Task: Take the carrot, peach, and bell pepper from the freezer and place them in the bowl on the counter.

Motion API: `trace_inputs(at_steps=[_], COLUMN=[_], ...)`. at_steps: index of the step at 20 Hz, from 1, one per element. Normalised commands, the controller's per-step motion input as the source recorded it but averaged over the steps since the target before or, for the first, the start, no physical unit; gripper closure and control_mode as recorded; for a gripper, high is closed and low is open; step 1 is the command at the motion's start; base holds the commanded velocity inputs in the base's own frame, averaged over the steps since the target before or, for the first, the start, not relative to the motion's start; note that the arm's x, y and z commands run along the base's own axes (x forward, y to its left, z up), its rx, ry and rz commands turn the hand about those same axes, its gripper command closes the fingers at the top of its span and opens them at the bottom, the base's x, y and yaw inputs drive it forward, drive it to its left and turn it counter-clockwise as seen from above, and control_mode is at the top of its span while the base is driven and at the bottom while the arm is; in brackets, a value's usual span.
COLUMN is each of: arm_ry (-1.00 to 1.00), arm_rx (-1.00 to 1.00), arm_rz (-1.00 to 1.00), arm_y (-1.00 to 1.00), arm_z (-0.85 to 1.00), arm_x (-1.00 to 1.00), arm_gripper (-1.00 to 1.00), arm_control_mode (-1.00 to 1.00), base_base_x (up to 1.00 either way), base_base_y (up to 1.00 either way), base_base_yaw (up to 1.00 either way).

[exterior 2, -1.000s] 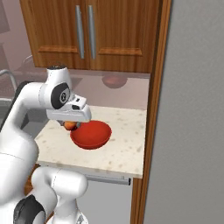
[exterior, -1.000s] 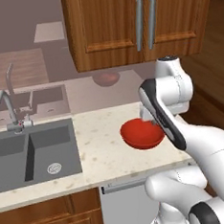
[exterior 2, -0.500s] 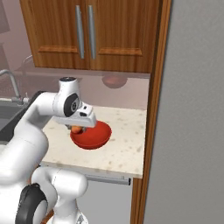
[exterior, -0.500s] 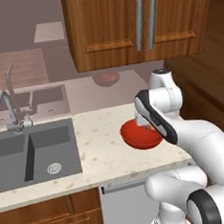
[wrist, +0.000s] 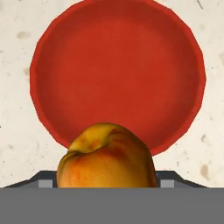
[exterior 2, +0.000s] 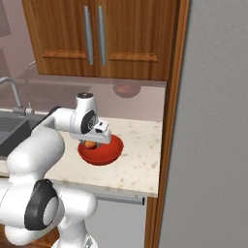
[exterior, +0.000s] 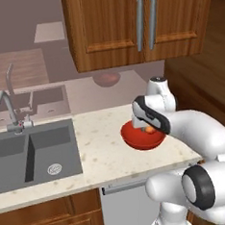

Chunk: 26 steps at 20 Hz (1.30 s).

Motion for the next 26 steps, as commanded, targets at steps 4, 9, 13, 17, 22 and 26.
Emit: trace_inputs(at_steps=[4, 9, 13, 17, 22, 26], arm_ry=[0.0, 0.0, 0.0, 0.0, 0.0, 0.0], arm_rx=[0.0, 0.0, 0.0, 0.0, 0.0, 0.0], arm_rz=[0.0, 0.0, 0.0, 0.0, 0.0, 0.0], arm_y=[0.0, 0.0, 0.0, 0.0, 0.0, 0.0], arm_z=[-0.44, -0.49, -0.38, -0.29, -0.22, -0.02], arm_x=[0.48, 0.29, 0.07, 0.03, 0.01, 0.03], arm_gripper=[1.0, 1.0, 1.0, 1.0, -1.0, -1.0], arm_control_mode=[-1.0, -1.0, -1.0, -1.0, -1.0, -1.0], base_base_x=[0.0, 0.0, 0.0, 0.0, 0.0, 0.0], base_base_y=[0.0, 0.0, 0.0, 0.0, 0.0, 0.0], base_base_yaw=[0.0, 0.0, 0.0, 0.0, 0.0, 0.0])
